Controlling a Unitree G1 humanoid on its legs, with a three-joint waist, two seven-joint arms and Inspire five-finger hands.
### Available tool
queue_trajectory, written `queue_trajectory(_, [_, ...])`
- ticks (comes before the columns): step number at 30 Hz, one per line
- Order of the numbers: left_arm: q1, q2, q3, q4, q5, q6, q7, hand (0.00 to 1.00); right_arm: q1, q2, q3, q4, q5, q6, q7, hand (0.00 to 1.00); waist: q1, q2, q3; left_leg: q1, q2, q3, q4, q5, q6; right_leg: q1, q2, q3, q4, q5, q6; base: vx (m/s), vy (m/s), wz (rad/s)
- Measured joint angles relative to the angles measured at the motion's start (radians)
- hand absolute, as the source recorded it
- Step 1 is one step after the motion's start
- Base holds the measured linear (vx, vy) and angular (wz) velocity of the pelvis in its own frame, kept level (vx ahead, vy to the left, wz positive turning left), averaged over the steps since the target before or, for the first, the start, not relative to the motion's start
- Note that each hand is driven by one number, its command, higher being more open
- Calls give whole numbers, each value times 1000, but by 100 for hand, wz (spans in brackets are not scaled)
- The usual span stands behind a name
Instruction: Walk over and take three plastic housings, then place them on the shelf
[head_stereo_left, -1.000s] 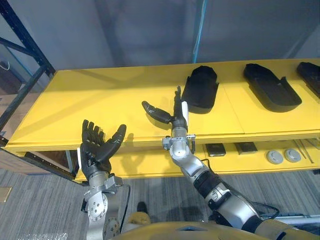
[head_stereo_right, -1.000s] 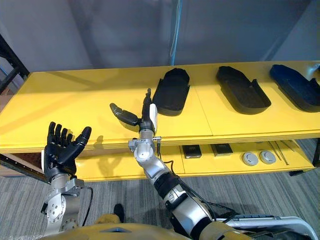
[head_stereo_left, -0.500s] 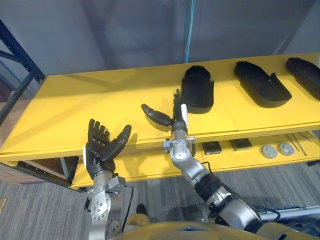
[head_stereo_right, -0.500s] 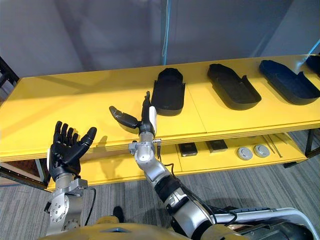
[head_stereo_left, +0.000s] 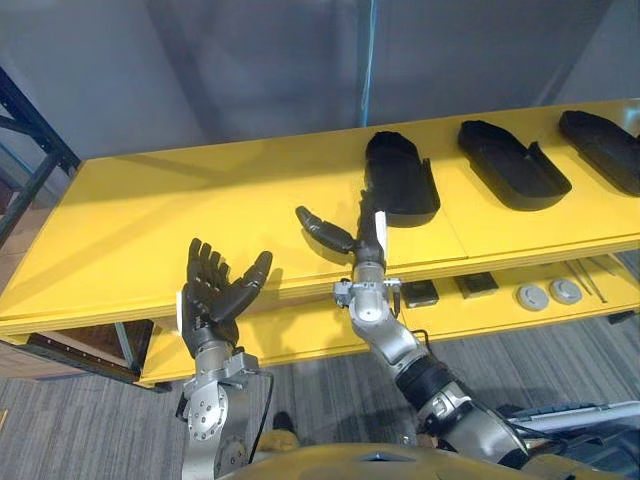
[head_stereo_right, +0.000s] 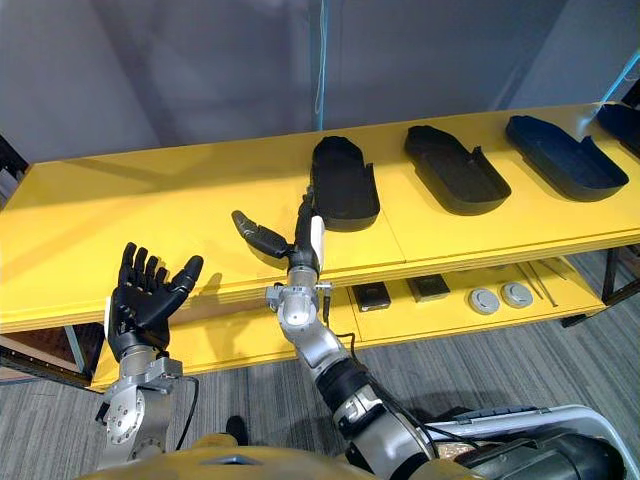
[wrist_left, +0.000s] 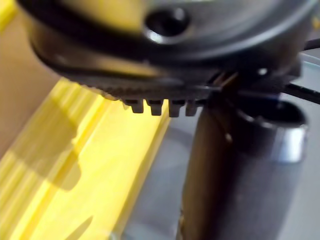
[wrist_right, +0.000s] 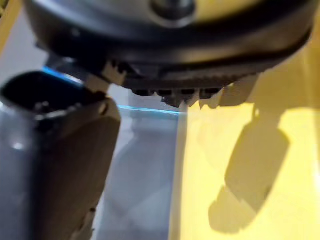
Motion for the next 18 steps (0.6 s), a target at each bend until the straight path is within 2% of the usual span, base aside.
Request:
queue_trajectory(9, [-1,1,-21,0,0,22,3,100,31,-1,-25,-27,2,2,21,100,-19,13,-15,0,1,3,0,0,0,-1,0,3,-1,2,0,0,0,0])
queue_trajectory(18, [-4,1,-20,0,0,22,4,100,31,-3,-34,-27,9,1,52,100,-20,10,-18,0,1,6,0,0,0,-3,0,6,-1,5,-1,0,0,0])
